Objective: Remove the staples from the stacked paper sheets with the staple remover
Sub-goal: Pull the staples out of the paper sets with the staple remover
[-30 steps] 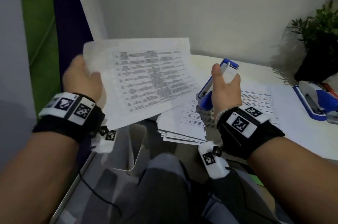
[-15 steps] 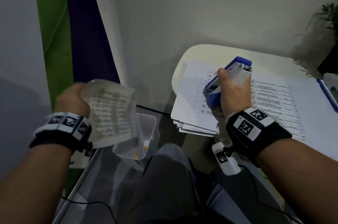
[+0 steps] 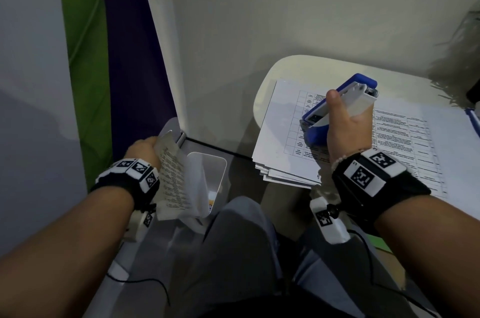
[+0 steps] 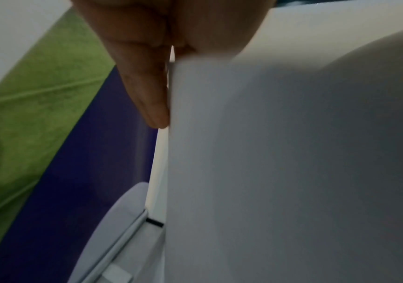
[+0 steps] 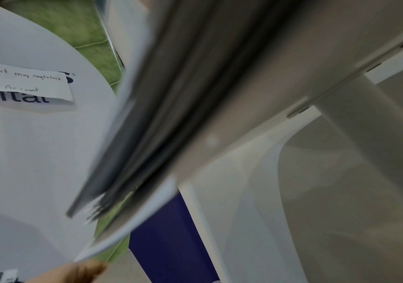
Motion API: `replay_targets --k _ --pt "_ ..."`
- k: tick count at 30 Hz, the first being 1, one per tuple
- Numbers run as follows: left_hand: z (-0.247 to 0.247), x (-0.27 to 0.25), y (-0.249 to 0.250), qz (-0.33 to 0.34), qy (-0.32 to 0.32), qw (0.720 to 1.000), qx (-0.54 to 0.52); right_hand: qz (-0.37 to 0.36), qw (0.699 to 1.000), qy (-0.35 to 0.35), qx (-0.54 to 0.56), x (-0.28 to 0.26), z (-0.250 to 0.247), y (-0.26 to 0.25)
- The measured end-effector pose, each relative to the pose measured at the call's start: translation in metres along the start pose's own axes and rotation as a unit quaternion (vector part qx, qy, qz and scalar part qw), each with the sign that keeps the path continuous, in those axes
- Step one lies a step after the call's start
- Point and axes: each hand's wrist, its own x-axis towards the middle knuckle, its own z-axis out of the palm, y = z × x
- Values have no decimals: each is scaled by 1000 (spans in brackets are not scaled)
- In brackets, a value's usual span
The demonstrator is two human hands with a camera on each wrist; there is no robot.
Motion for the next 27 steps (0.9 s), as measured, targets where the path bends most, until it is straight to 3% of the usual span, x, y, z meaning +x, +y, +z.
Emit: replay_targets --k 4,7,10,12,16,21,27 --pt "10 -2 18 -12 -29 999 9 2 1000 4 -4 -1 0 -1" --pt "3 -11 47 51 24 997 -50 5 1000 5 -1 -1 -1 0" --pt "-14 -30 95 133 75 977 -148 10 1000 -1 8 -2 -2 -2" --pt "-21 -45 131 175 61 967 -172 17 1000 -13 13 -4 0 -6" --pt "-21 -65 183 195 -22 976 -89 57 996 -28 58 -2 -6 -17" --pt "-20 -67 197 190 -4 981 -30 68 994 3 81 -2 -45 -21" --pt "-24 -80 204 232 47 963 -133 186 964 44 183 -1 -74 -19"
